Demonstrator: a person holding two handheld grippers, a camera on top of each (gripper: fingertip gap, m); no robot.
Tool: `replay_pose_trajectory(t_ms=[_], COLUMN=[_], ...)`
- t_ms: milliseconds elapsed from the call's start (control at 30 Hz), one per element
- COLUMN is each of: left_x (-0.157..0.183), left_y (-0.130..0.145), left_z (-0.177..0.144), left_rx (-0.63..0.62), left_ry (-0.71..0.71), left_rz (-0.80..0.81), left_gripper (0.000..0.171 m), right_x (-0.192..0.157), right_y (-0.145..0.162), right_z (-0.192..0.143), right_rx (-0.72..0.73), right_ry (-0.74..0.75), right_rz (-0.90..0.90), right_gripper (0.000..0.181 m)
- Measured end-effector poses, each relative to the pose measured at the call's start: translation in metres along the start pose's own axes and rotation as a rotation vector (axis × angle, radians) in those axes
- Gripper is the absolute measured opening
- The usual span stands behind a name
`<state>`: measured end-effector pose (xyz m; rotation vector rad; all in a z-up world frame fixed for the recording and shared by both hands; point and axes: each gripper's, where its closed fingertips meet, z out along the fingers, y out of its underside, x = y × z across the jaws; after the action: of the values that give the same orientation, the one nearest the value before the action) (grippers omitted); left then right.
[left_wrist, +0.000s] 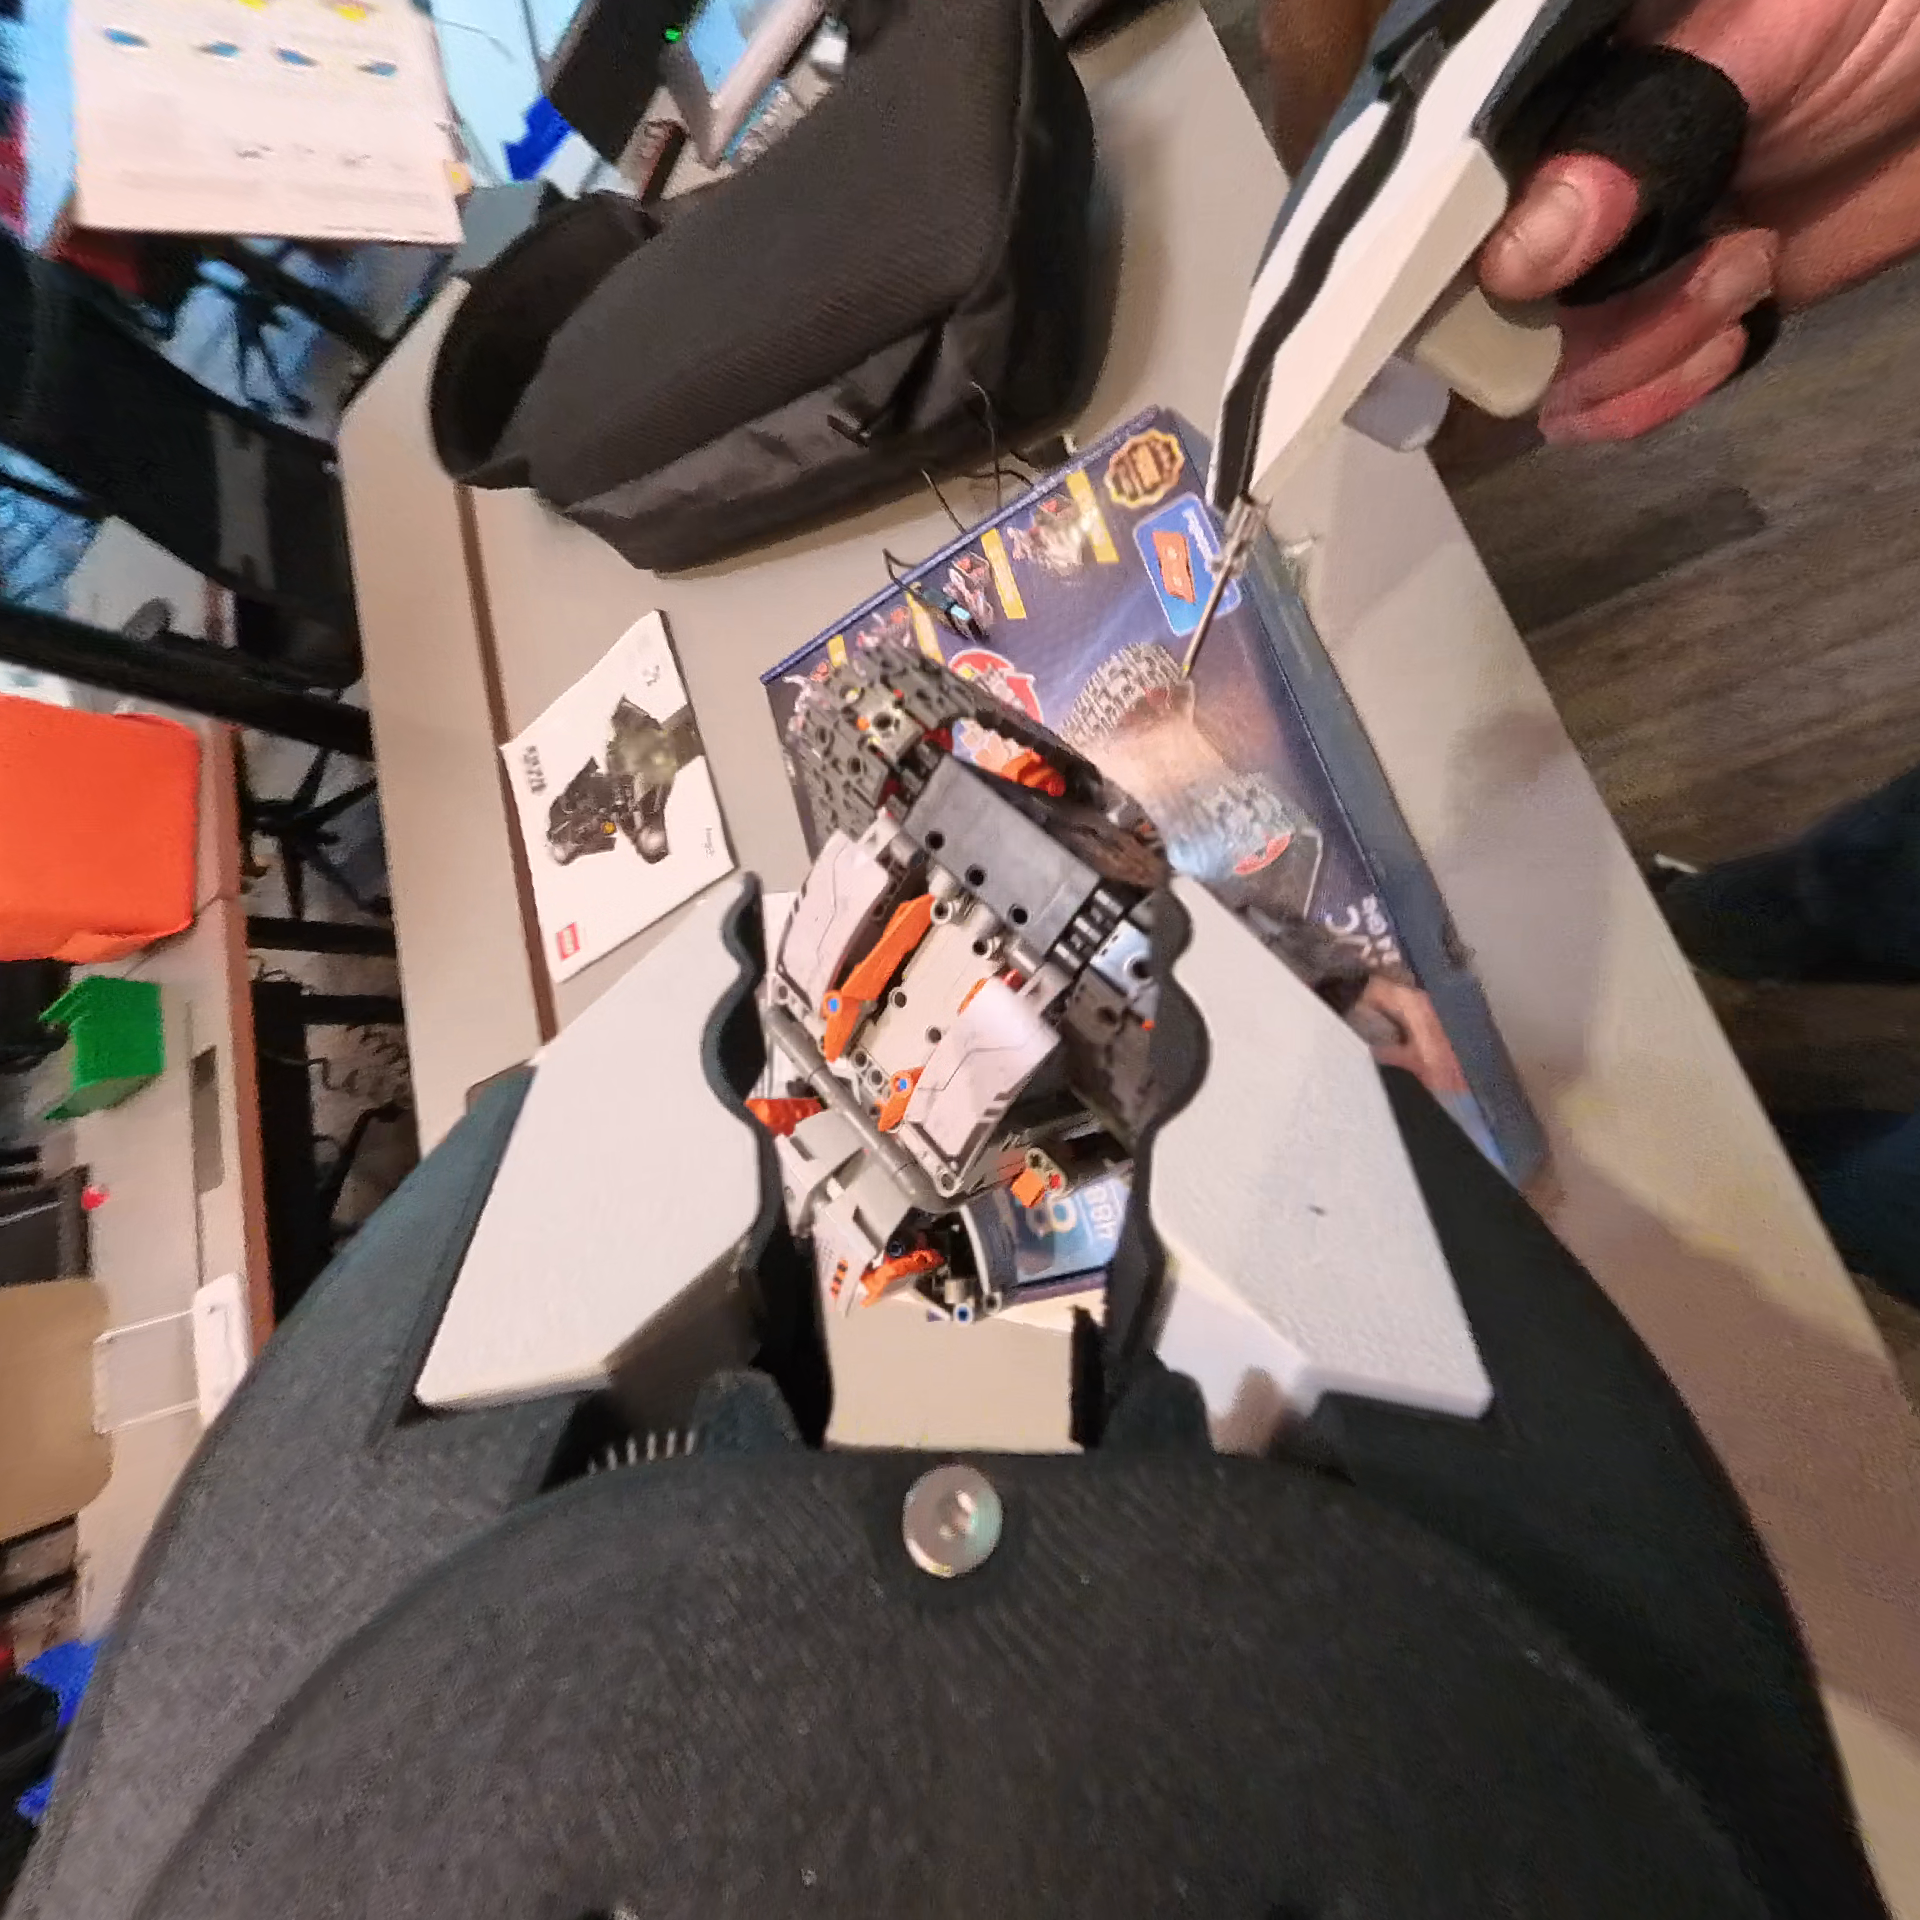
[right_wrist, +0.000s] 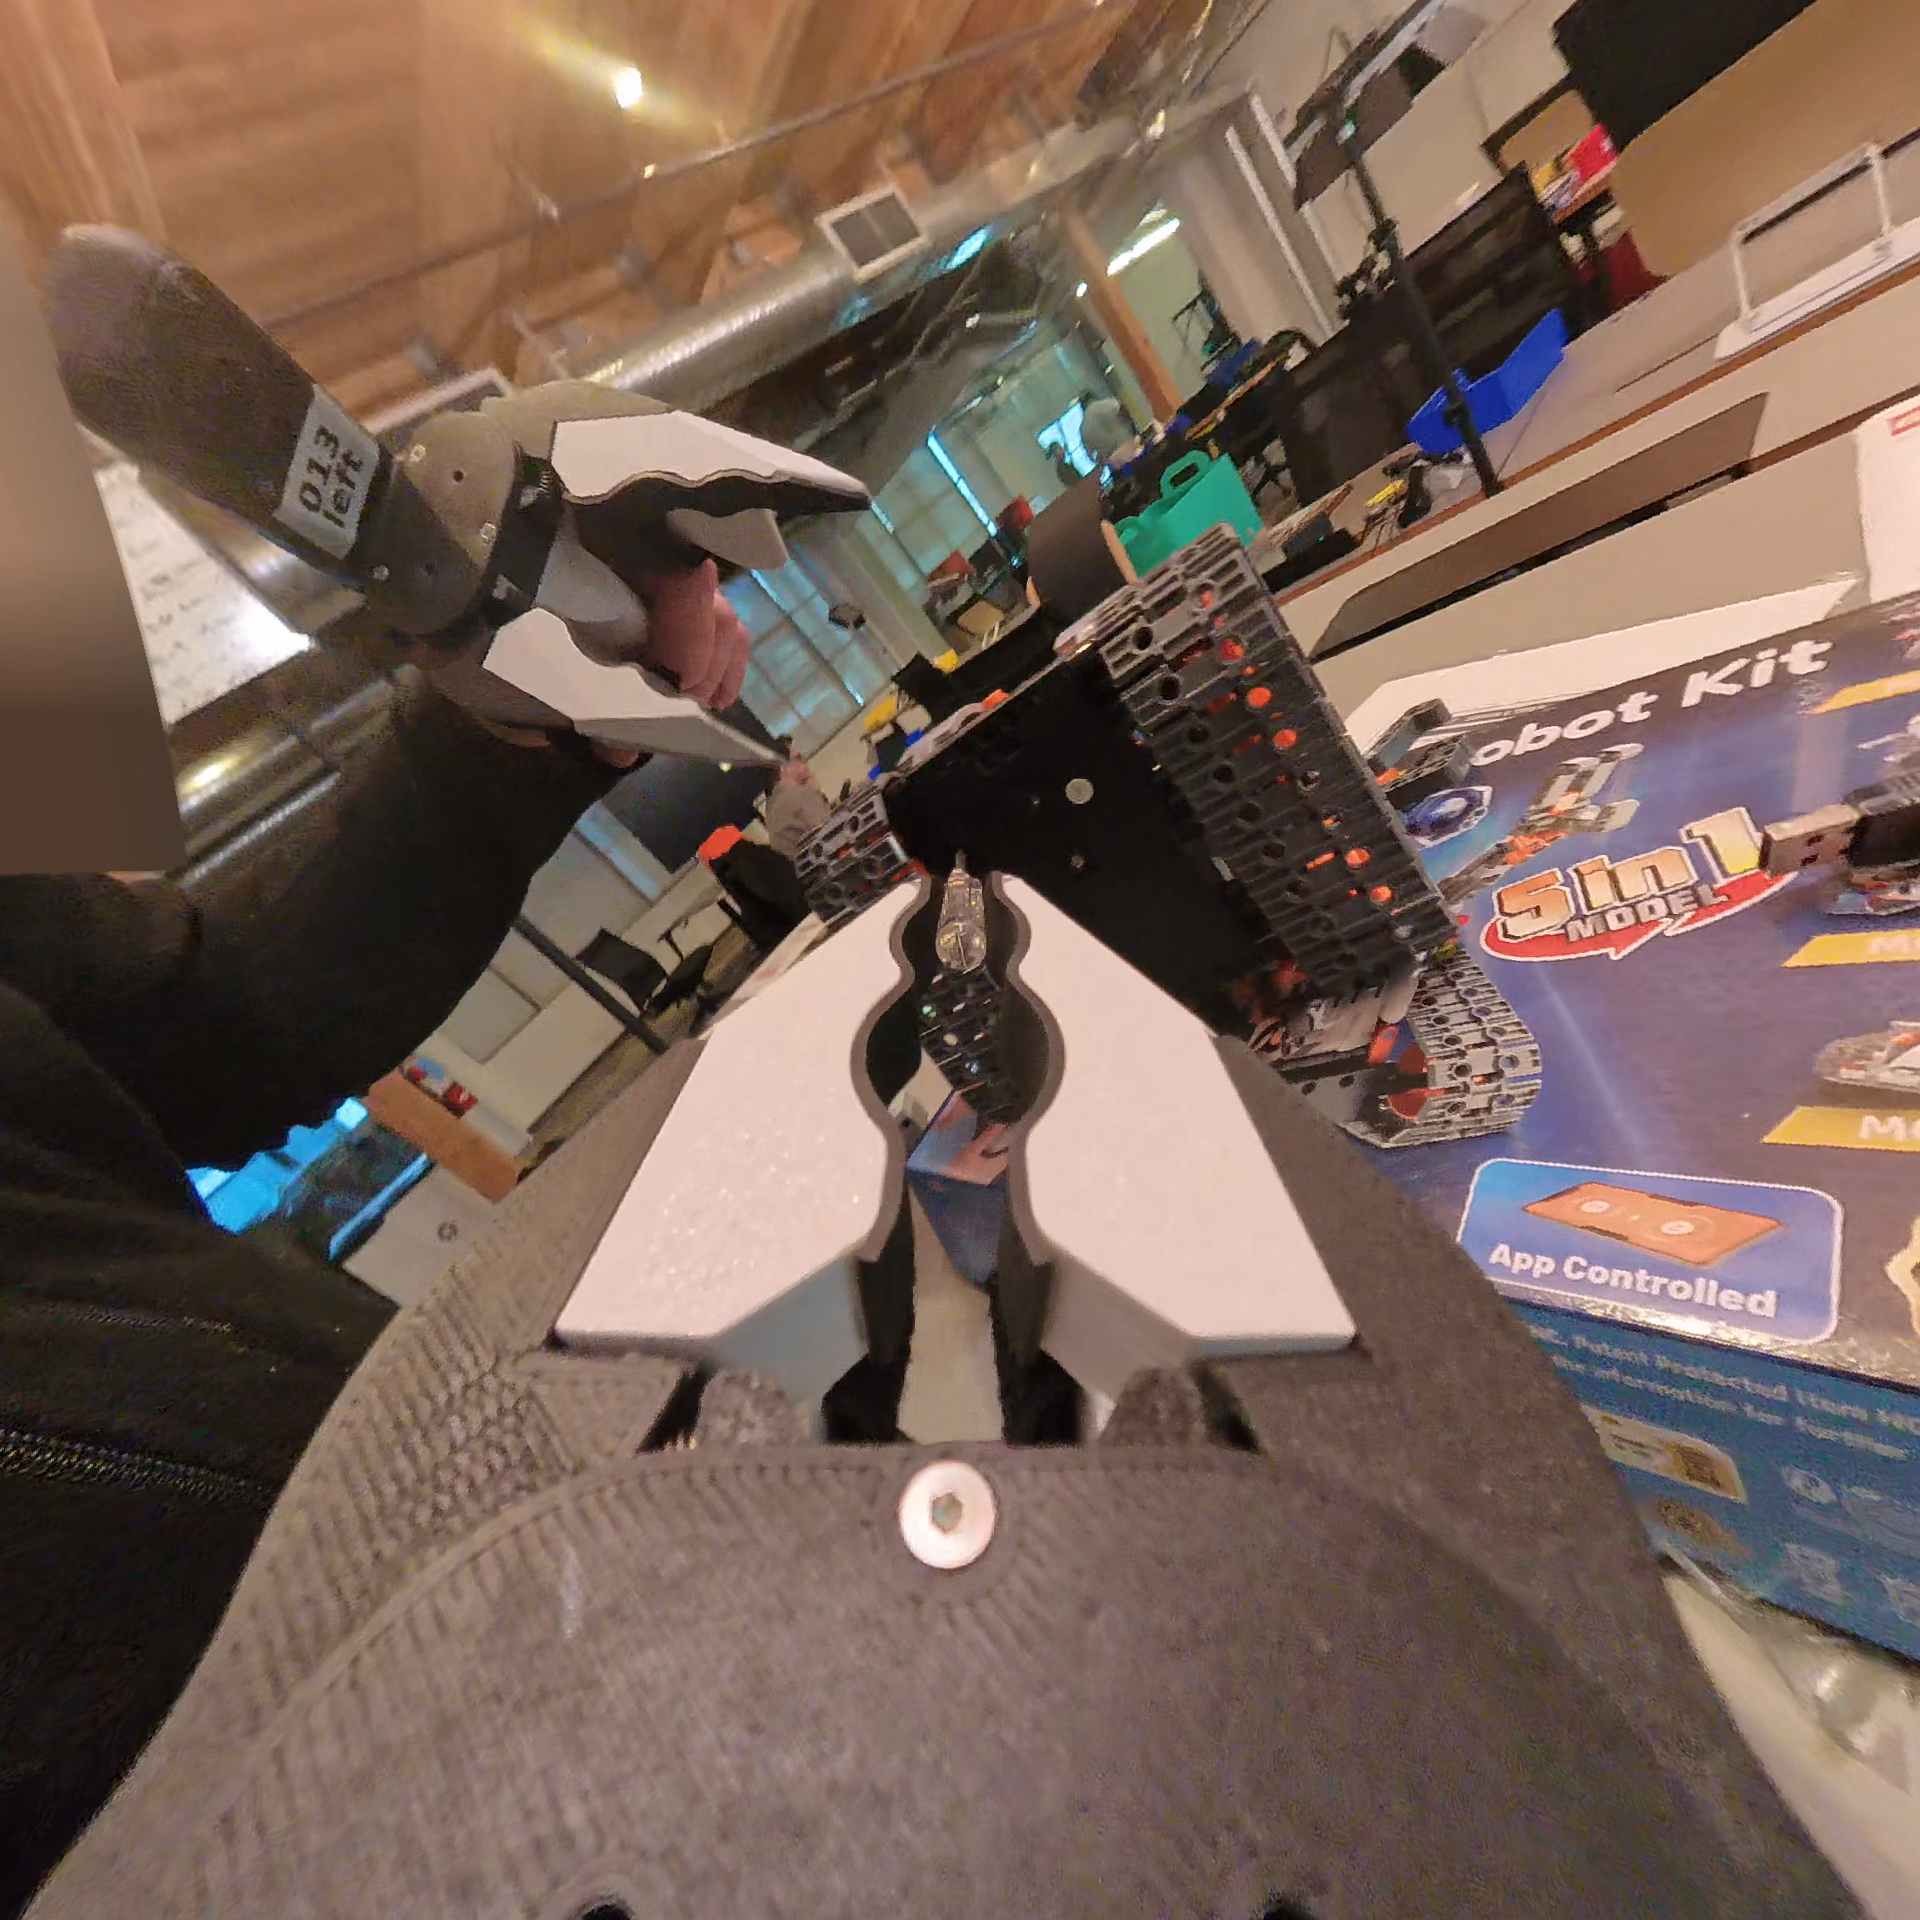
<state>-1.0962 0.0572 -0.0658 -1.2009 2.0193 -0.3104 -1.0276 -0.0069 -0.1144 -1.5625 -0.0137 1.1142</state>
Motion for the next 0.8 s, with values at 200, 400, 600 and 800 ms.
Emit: replay_pose_trajectory(t_ms=[200, 400, 600, 800], left_x=[-0.007, -0.011, -0.021, -0.016], left_y=[0.034, 0.042, 0.050, 0.073], left_z=[0.019, 0.019, 0.023, 0.047], left_rx=[-0.015, 0.055, 0.044, -0.039], left_ry=[0.246, 0.487, 0.592, 0.621], left_rz=[0.093, 0.050, 0.080, 0.157], left_gripper=[0.101, 0.103, 0.114, 0.107], right_x=[0.015, 0.023, 0.023, 0.024], right_y=[0.017, 0.025, 0.033, 0.035], right_z=[0.017, 0.027, 0.035, 0.038], right_rx=[0.074, 0.164, 0.190, 0.220], right_ry=[0.085, 0.132, 0.147, 0.166], right_rz=[0.061, 0.127, 0.147, 0.164], right_gripper=[0.006, 0.006, 0.006, 0.006])
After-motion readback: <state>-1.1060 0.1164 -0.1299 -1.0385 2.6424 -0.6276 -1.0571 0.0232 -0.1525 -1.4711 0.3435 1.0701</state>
